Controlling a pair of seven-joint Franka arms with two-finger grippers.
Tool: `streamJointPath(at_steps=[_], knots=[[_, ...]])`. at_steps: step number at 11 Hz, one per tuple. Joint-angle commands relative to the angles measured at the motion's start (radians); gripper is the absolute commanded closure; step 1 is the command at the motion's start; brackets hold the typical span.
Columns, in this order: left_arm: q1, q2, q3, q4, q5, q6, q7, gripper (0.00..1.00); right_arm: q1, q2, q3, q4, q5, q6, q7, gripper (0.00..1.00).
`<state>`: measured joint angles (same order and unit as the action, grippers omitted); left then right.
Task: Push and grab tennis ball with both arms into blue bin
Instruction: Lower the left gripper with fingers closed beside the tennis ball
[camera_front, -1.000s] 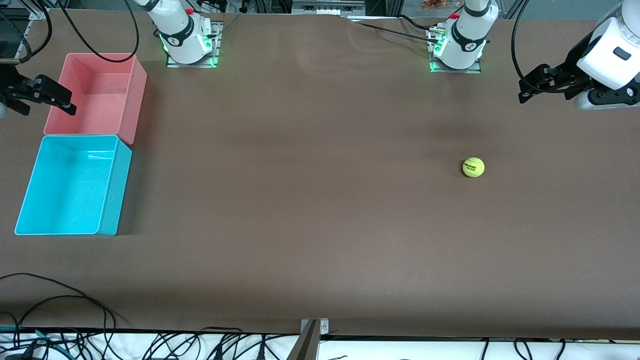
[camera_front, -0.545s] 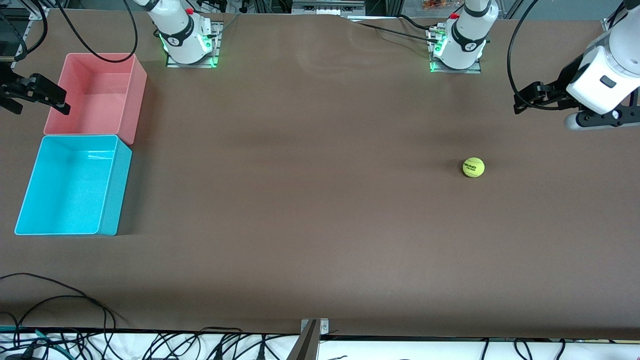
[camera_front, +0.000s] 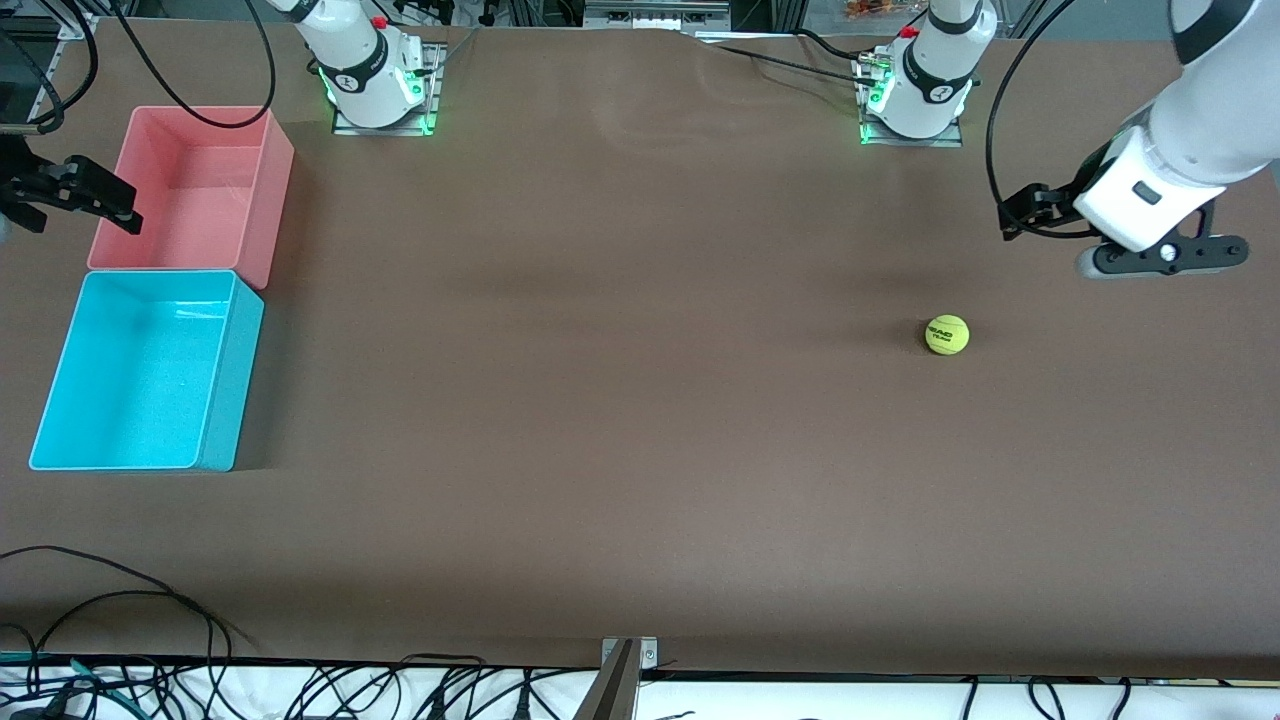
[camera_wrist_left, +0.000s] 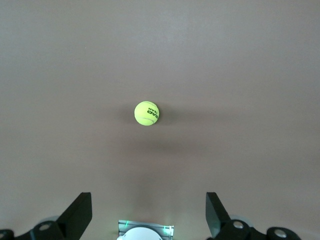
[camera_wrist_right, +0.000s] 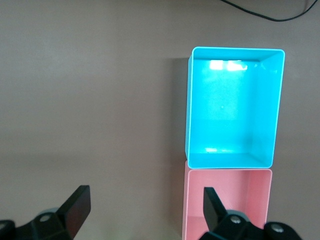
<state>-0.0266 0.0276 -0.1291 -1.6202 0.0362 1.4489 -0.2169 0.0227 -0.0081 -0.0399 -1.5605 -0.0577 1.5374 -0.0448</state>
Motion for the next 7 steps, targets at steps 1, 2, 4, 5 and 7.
streamJointPath(at_steps=[1, 2, 4, 5, 7], knots=[[0.033, -0.057, 0.002, -0.145, 0.022, 0.097, 0.02, 0.0, -0.006, -0.001, 0.009, 0.02, -0.008, -0.033, -0.01, 0.0], [0.063, -0.058, 0.003, -0.161, 0.018, 0.117, 0.054, 0.0, -0.004, -0.003, 0.009, 0.02, -0.008, -0.033, -0.015, 0.0], [0.065, -0.069, 0.015, -0.234, 0.021, 0.157, 0.122, 0.02, -0.006, -0.003, 0.008, 0.02, -0.008, -0.055, -0.014, 0.0], [0.065, -0.077, 0.034, -0.256, 0.018, 0.178, 0.132, 0.02, -0.006, -0.003, 0.008, 0.02, -0.008, -0.056, -0.012, 0.0], [0.065, -0.086, 0.051, -0.337, 0.016, 0.291, 0.136, 0.01, -0.006, -0.003, 0.006, 0.02, -0.008, -0.057, -0.014, 0.0]])
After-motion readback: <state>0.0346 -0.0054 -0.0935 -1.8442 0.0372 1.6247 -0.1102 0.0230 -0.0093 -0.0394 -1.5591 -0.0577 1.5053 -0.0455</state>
